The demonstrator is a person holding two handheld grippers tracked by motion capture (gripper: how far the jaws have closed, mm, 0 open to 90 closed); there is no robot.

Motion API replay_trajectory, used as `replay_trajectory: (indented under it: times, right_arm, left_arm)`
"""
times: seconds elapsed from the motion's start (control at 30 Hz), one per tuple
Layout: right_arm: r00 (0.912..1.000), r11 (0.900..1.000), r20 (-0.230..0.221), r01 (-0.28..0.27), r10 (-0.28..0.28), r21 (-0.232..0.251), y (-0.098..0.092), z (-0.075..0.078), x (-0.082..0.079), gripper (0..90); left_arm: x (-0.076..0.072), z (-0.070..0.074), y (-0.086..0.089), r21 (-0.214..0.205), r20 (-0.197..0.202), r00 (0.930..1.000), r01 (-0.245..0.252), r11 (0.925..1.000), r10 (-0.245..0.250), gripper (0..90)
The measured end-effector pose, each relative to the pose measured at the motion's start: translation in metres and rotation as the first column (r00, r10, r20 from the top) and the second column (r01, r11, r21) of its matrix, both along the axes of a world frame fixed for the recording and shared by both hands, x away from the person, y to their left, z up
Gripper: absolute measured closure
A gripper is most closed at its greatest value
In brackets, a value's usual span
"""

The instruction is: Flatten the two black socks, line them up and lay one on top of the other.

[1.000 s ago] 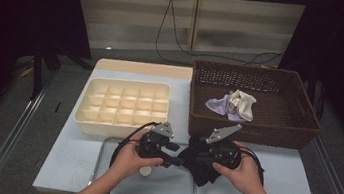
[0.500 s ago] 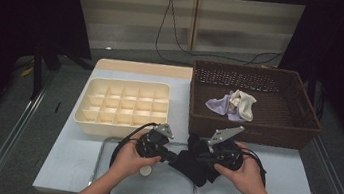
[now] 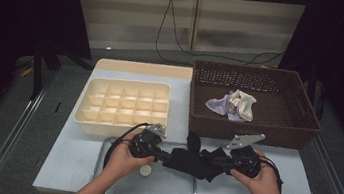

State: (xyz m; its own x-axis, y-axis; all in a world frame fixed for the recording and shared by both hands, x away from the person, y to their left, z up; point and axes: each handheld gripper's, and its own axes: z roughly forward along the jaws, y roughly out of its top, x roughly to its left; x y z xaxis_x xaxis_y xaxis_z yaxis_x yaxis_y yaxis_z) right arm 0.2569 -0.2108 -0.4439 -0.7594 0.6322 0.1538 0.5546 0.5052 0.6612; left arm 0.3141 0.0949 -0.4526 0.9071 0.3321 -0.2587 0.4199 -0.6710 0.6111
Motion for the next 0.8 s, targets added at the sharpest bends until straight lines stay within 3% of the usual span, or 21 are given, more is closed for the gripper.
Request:
replay_trajectory:
  times: [0.2,0.3,0.37,0.47,0.57,0.67,0.8]
  right_arm:
    - [0.9991,0.9988,-0.001,0.043,-0.043,0.024,-0.013,-0.004,-0.008,77.5]
    - [0.9983,0.9979,-0.006,0.058,-0.058,0.028,-0.018,-0.008,-0.010,77.0]
    - [0.9974,0.9968,-0.013,0.072,-0.071,0.035,-0.022,-0.011,-0.012,76.3]
    - [0.9958,0.9956,-0.018,0.091,-0.090,0.024,-0.029,-0.015,-0.015,76.0]
    - [0.9928,0.9926,-0.023,0.118,-0.118,0.025,-0.037,-0.017,-0.017,73.7]
    - [0.9896,0.9892,-0.026,0.142,-0.141,0.036,-0.043,-0.017,-0.018,68.3]
    - [0.9831,0.9832,-0.016,0.182,-0.182,0.010,-0.046,-0.010,-0.017,55.2]
  left_arm:
    - [-0.002,0.000,0.002,-0.004,-0.013,0.9999,-0.004,1.0000,0.004,87.5]
    - [-0.003,0.001,0.002,0.019,0.005,1.0000,0.000,0.9998,0.000,87.4]
    - [-0.004,0.001,0.003,0.008,-0.001,1.0000,0.002,1.0000,-0.002,87.4]
    - [-0.004,0.000,0.004,-0.005,-0.011,0.9999,-0.009,1.0000,0.009,87.4]
    - [-0.005,0.001,0.005,0.010,-0.010,0.9999,-0.009,0.9999,0.009,87.3]
    - [-0.006,0.001,0.004,0.013,-0.014,0.9999,0.001,0.9999,-0.001,87.2]
    - [-0.006,0.001,0.004,0.017,-0.011,0.9999,-0.004,0.9999,0.004,87.1]
